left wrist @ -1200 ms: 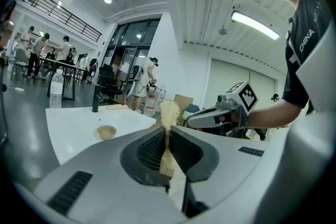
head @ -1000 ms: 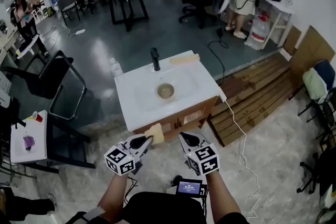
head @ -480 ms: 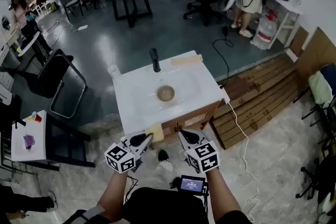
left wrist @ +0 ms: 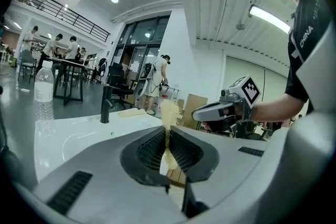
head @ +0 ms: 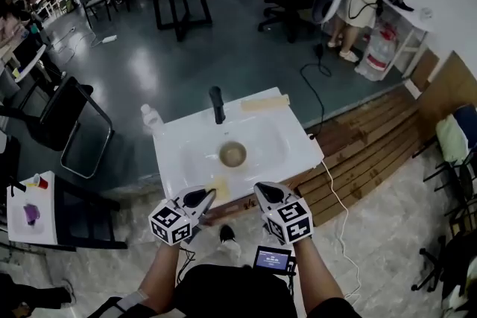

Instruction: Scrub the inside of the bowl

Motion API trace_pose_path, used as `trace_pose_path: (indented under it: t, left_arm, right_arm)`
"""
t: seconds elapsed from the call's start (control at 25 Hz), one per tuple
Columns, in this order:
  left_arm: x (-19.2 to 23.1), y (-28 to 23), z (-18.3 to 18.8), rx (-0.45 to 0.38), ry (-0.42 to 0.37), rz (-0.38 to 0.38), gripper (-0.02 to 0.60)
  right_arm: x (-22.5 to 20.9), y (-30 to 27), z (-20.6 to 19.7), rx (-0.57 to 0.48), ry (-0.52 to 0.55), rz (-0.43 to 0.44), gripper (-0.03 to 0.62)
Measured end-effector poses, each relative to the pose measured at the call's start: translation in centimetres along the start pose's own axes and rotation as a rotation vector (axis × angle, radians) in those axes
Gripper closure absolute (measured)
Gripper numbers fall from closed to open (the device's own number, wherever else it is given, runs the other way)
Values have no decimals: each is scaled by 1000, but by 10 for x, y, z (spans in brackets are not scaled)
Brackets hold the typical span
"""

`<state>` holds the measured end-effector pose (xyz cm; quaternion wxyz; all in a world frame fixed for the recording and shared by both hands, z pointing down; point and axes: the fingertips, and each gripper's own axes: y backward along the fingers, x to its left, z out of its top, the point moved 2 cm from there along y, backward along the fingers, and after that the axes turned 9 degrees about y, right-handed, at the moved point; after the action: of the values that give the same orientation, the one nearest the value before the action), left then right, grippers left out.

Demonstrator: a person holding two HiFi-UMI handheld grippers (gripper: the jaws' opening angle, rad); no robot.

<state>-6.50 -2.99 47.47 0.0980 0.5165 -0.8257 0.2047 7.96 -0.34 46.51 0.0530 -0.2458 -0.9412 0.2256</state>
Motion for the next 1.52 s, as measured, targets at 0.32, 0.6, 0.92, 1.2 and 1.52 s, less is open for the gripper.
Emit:
trace_pose_path:
  t: [0.32,0.6,0.92,1.2,1.52]
  left_arm:
    - [67,-31,36,33,-35,-15,565]
    - [99,-50,51,45,-35,-43,565]
    - [105,-69,44,77,-22,-54,565]
    - [109,-81,44,82,-16,-21,565]
    - [119,-92,47,76,10,19,565]
  right_arm:
    - [-37,-66,29,20,-11,-6,585]
    - [-54,-99,40,29,-26,-15,585]
    - [-70,-111,37,41,-36,-4,585]
    - [-83,-122,40,54,-19,42,585]
    - [-100,-136,49,71,-6,92,585]
